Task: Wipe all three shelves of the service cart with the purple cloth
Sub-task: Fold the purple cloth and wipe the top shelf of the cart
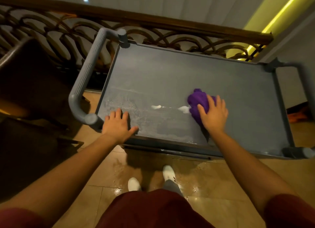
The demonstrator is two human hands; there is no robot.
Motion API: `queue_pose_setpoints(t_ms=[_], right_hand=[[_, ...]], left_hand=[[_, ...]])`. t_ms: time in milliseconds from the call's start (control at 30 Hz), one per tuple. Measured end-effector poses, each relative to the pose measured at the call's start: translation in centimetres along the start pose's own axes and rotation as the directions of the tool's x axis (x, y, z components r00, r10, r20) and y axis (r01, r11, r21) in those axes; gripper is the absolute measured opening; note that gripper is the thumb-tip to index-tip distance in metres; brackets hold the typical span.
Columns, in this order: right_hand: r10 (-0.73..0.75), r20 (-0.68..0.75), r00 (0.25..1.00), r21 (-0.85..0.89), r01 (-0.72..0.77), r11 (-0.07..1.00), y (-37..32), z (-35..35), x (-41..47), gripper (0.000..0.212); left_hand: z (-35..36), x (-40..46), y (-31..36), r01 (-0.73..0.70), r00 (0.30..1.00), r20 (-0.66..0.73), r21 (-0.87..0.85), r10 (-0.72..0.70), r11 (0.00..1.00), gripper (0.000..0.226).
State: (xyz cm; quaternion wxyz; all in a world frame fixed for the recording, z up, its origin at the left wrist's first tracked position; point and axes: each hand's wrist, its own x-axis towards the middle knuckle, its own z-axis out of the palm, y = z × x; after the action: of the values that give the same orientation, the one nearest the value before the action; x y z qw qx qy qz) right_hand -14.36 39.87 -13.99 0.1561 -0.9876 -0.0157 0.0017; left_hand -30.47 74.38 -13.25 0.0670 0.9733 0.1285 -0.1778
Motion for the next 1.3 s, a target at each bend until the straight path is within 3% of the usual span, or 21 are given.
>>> queue_pose_setpoints(t_ms=[67,167,367,500,600,667,700,767,800,867,933,1033,1200,1300], right_hand=[[0.041,-0.009,0.999,0.003,-0.041,0.999,0.0,0.2,-0.5,0.066],[-0.022,0.073,0.997,0.107,0.014,0.994,-0.9,1.4,-0.8,0.072],[0.13,-0.003,0.992,0.276,-0.124,0.953,-8.8,4.9,-1.5,0.049],[-0.076,0.061,0.995,0.349,0.05,0.936,-18.0,7.1,-4.7,0.048],[-0.239,0.136,0.961,0.33,0.184,0.926,-20.7,7.2,-5.6,0.049],[-0.306,0.121,0.944,0.335,0.251,0.908,-18.4,6.0,-4.0,0.046],[-0.282,0.08,0.956,0.324,0.243,0.914,-16.9,5.3,-2.8,0.044],[-0.152,0.005,0.988,0.266,0.145,0.953,-14.8,4.4,-0.8,0.048],[-0.103,0.01,0.995,0.248,0.097,0.964,-14.8,4.5,-0.3,0.052],[-0.113,0.067,0.991,0.3,0.088,0.95,-16.5,5.5,-0.9,0.053],[-0.217,0.1,0.971,0.336,0.172,0.926,-19.3,7.1,-2.9,0.047],[-0.321,0.14,0.937,0.342,0.258,0.903,-24.1,9.1,-6.9,0.043],[-0.464,0.179,0.867,0.404,0.365,0.839,-25.9,8.4,-6.9,0.044],[-0.328,0.073,0.942,0.282,0.296,0.912,-24.2,7.2,-1.6,0.047]], left_hand=[[0.3,0.0,-2.0,0.018,0.999,0.042,0.011,-0.018,1.0,0.099],[1.1,-0.5,-0.9,0.011,0.998,0.058,0.008,-0.011,1.0,0.102],[1.4,-0.4,-1.6,0.001,0.999,0.048,-0.015,0.0,1.0,0.113],[1.1,-0.3,-1.4,0.028,0.998,0.048,-0.003,-0.027,1.0,0.113],[0.0,-1.8,-2.2,0.028,0.998,0.054,-0.113,-0.022,0.993,0.106],[-0.7,-3.4,-3.1,-0.099,0.995,-0.042,-0.21,0.092,0.973,0.092],[-1.3,-4.5,-4.0,-0.181,0.973,-0.179,-0.217,0.143,0.959,0.083],[-2.8,-5.4,-6.0,-0.27,0.862,-0.463,-0.076,0.206,0.96,0.069],[-3.7,-5.3,-7.0,-0.243,0.814,-0.541,0.012,0.21,0.97,0.068],[-5.3,-4.6,-8.9,-0.106,0.852,-0.506,0.09,0.137,0.99,0.078],[-5.6,-3.8,-9.5,0.013,0.945,-0.324,0.126,0.029,0.992,0.09],[-3.8,-3.5,-9.3,0.101,0.97,-0.239,0.195,-0.053,0.976,0.094],[-3.6,-4.0,-10.9,0.06,0.94,-0.34,0.15,-0.005,0.987,0.082],[-3.9,-4.1,-13.1,0.067,0.839,-0.543,0.031,-0.04,0.997,0.074]])
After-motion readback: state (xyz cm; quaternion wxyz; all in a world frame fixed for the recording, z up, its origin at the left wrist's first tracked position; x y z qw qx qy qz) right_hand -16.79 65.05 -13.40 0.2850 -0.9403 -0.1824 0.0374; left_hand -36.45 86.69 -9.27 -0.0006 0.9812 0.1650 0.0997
